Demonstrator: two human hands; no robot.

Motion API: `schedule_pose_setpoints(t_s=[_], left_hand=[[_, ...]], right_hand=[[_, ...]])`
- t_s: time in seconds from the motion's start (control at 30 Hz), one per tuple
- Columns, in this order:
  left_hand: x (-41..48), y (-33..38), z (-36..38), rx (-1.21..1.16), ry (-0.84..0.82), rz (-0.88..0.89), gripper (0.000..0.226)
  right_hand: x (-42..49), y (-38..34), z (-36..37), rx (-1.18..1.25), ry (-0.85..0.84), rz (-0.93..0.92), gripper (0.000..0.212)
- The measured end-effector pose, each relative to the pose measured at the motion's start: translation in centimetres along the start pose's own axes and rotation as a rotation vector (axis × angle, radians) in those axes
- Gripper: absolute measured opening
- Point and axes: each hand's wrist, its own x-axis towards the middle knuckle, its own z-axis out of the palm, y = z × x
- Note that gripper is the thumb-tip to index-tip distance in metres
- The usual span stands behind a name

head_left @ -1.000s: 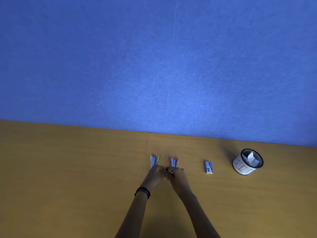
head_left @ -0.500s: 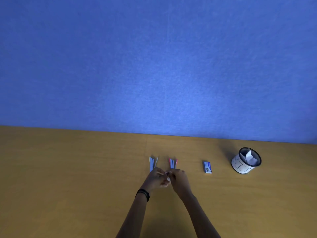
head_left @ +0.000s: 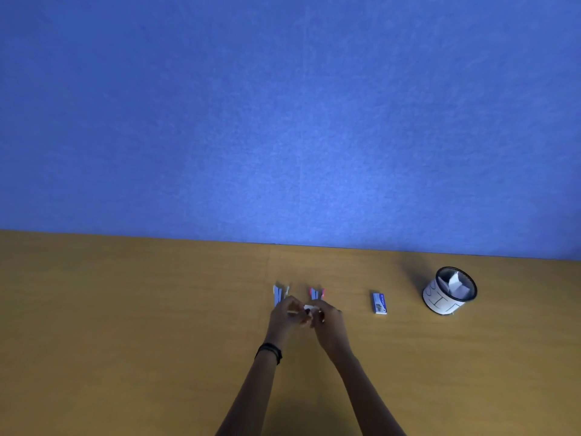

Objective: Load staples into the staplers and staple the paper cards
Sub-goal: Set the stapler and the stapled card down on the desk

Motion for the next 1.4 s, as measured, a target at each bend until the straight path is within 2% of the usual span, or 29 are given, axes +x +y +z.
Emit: schedule_pose_setpoints(t_s=[0.1,0.2,0.33,0.47,0.6,0.7,0.83,1.0,1.1,1.2,1.3,1.4], left_hand=[[-0.3,0.0,0.4,0.106,0.017,0.063,0.012],[-0.6,0.1,0.9,0.151,0.031,0.102,0.011],[-1.4,0.7,2.2,0.196,0.049,0.148,0.007],[-1.7,1.5,3.8,0.213,0.072,0.191,0.009],[-1.9,2.7,5.6,0.207,0.094,0.237,0.0],[-2.2,3.5,7.0,0.179,0.109,0.245,0.007],[-2.1,4.0,8.2,0.143,0.122,0.241,0.003],[-1.8,3.9,8.8,0.149,-0.03,0.264,0.008],[-1.4,2.8,8.6,0.272,-0.209,0.228,0.024],[-1.7,0.9,8.5,0.448,-0.399,0.15,0.046],[-1.9,-1.0,9.1,0.659,-0.469,0.164,0.06],[-1.6,-2.0,10.2,0.771,-0.52,0.171,0.073]], right_hand=[[-0.3,0.3,-0.1,-0.011,-0.03,0.007,0.03],[-0.7,1.0,-0.5,-0.046,-0.044,-0.001,0.03],[-1.1,1.7,-1.5,-0.068,0.02,-0.028,0.02],[-1.4,2.2,-3.0,-0.054,0.071,-0.025,0.021],[-1.2,3.2,-4.9,-0.038,0.097,0.013,0.022],[-1.2,3.9,-5.7,-0.011,0.157,0.035,0.019],[-1.5,4.5,-6.3,0.061,0.182,0.021,0.018],[-1.4,6.0,-8.1,0.063,0.155,0.052,0.014],[-1.7,6.9,-8.7,0.037,0.145,0.088,0.015],[-1.8,8.2,-9.9,0.096,0.218,0.114,0.019],[-0.9,9.3,-12.3,0.134,0.336,0.143,0.02],[0.3,10.0,-15.4,0.161,0.472,0.18,0.016]])
